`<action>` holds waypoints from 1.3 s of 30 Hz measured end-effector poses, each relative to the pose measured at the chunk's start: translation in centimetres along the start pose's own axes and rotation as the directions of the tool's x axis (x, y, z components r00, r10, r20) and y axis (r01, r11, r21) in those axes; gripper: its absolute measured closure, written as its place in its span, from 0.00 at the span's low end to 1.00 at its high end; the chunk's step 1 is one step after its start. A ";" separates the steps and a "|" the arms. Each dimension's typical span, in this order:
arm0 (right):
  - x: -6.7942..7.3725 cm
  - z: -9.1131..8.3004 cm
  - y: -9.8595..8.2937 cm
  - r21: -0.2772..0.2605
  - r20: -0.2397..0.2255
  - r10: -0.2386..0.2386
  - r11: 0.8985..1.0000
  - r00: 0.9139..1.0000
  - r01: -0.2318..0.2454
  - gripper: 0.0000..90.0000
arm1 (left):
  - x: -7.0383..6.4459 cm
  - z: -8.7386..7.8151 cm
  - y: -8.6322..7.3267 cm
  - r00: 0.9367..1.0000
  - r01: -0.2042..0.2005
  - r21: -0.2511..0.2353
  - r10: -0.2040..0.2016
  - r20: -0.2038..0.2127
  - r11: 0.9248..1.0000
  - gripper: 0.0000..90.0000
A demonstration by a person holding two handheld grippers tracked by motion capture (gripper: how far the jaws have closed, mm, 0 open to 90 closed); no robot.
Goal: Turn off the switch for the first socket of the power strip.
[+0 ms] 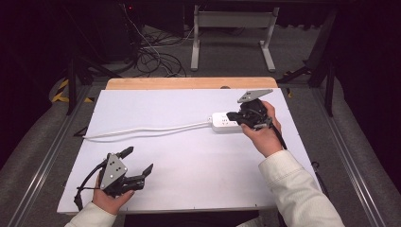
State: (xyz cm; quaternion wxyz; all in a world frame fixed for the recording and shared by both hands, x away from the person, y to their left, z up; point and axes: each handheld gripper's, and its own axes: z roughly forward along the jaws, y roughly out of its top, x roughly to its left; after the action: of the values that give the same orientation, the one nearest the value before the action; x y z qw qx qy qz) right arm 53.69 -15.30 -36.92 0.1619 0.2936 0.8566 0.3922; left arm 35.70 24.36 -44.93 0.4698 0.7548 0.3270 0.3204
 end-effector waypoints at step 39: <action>-4.5 8.1 -0.8 0.084 0.094 0.074 0.993 0.993 -0.082 1.00 | 0.0 0.2 -0.1 1.000 -0.004 0.008 0.004 0.009 1.000 0.18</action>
State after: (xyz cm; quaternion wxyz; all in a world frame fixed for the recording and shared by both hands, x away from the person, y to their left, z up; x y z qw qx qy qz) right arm 61.04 -13.85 -42.50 0.1723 0.3514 0.8525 0.3466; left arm 35.82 24.28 -45.07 0.4676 0.7588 0.3246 0.3166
